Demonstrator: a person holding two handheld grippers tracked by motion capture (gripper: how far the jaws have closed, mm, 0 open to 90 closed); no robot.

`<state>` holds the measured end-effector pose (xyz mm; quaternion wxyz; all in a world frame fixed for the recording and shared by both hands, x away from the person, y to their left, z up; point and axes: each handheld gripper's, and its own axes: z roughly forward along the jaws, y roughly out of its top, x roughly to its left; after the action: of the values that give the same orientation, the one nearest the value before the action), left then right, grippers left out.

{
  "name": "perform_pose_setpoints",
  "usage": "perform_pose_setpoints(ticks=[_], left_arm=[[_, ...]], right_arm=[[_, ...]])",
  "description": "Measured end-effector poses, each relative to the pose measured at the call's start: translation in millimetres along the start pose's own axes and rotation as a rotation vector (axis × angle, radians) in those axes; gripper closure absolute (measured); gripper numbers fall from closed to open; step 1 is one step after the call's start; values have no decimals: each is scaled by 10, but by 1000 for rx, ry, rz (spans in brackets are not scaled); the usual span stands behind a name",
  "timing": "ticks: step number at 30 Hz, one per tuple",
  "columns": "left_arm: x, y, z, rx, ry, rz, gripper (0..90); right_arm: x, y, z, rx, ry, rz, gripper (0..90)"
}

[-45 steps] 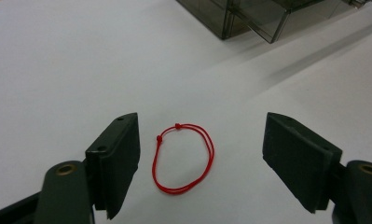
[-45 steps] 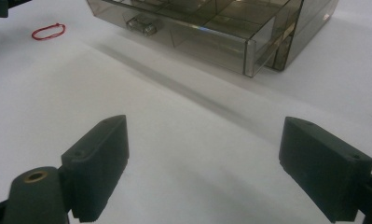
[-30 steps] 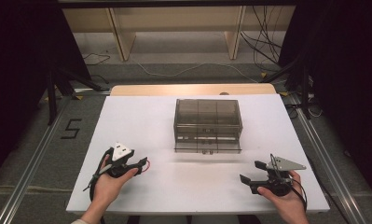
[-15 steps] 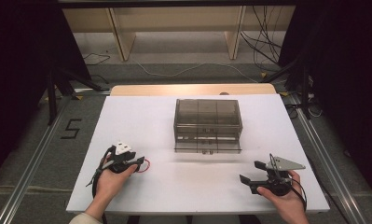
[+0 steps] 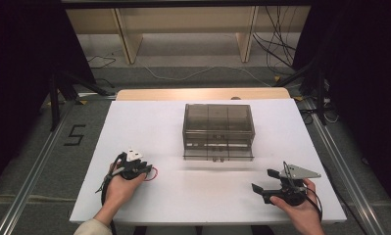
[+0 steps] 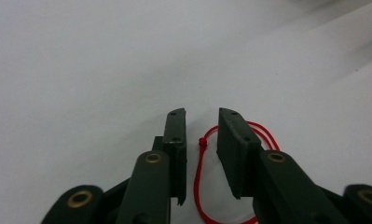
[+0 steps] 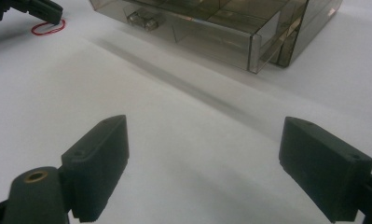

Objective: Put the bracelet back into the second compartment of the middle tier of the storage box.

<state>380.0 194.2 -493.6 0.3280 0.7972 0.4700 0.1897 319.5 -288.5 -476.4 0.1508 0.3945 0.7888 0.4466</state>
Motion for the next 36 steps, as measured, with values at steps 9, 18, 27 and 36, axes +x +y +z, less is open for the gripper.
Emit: perform_pose_setpoints(ticks=[9,18,27,36], left_arm=[[-26,13,9,4,-7,-17,874],[-31,4,6,-6,-6,-10,881],[-8,7,-40,-36,-9,-15,882],[-23,36,-89,-72,-17,-11,882]], right_arm=[[-2,1,1,0,5,-3,167],[-3,1,2,-6,10,-9,167],[-5,3,-9,-7,6,-7,167],[-8,0,-2,-6,8,-9,168]])
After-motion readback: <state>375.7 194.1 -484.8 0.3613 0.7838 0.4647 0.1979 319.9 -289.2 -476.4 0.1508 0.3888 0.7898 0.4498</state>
